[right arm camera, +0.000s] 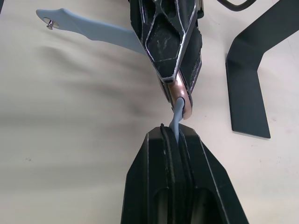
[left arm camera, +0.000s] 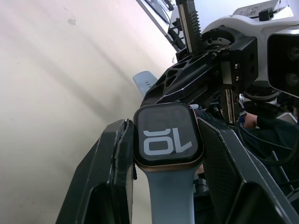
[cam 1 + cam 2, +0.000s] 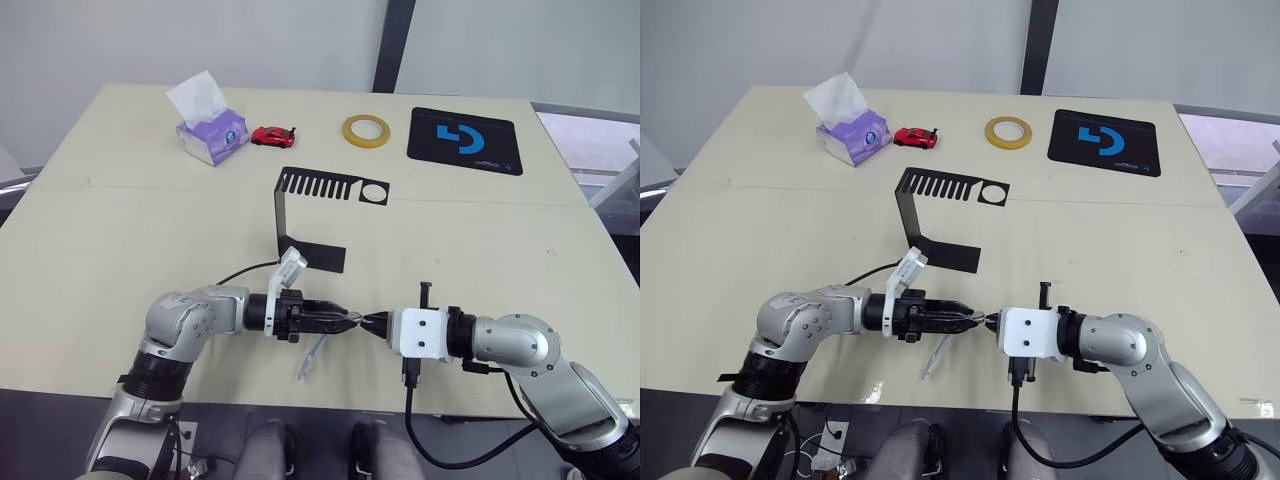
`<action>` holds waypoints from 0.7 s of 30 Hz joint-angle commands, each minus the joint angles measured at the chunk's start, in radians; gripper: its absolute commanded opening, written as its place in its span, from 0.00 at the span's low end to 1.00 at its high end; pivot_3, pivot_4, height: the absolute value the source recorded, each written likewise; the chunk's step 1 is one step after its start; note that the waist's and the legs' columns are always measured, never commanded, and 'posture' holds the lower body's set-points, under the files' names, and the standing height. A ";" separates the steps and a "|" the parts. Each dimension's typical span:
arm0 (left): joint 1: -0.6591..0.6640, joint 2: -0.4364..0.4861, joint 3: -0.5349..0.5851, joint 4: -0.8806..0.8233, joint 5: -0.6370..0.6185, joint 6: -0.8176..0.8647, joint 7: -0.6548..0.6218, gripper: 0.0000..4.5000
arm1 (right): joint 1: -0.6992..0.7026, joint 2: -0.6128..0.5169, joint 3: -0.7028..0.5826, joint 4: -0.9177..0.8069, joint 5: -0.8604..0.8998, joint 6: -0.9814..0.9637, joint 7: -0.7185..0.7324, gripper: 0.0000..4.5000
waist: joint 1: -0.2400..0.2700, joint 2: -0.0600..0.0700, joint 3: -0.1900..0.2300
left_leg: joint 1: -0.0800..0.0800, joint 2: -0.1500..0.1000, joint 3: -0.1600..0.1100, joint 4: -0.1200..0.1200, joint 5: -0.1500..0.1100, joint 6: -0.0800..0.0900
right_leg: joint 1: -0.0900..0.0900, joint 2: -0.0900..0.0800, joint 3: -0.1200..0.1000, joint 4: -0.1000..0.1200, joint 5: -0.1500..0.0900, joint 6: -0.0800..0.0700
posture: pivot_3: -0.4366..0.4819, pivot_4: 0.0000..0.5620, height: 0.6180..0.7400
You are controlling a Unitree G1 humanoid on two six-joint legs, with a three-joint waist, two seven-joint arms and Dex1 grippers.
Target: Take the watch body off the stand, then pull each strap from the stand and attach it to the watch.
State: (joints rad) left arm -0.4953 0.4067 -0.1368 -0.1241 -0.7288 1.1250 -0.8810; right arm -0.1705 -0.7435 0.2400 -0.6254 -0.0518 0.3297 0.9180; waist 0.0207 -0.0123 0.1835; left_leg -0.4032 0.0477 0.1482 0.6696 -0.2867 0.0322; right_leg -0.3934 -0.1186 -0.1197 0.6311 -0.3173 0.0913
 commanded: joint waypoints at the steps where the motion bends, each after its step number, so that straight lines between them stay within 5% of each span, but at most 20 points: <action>1: -0.013 -0.036 -0.060 -0.073 -0.038 0.012 -0.025 0.37 | -0.022 0.021 0.004 -0.038 0.006 -0.012 -0.021 0.00 | 0.000 0.000 0.000 | 0.000 0.000 0.000 0.000 0.000 0.000 | 0.000 0.000 0.000 0.000 0.000 0.000 | 0.48 0.27 1.00; 21: -0.006 -0.035 -0.062 -0.079 -0.033 0.012 -0.028 0.37 | -0.014 0.024 0.005 -0.042 0.005 -0.007 -0.022 0.00 | 0.000 0.000 0.000 | 0.000 0.000 0.000 0.000 0.000 0.000 | 0.000 0.000 0.000 0.000 0.000 0.000 | 0.48 0.27 1.00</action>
State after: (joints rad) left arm -0.4953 0.4063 -0.1370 -0.1429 -0.7254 1.1314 -0.8798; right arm -0.1694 -0.7409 0.2400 -0.6253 -0.0548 0.3330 0.9180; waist 0.0207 -0.0123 0.1835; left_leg -0.4031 0.0478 0.1482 0.6693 -0.2867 0.0322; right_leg -0.3934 -0.1187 -0.1197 0.6308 -0.3173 0.0913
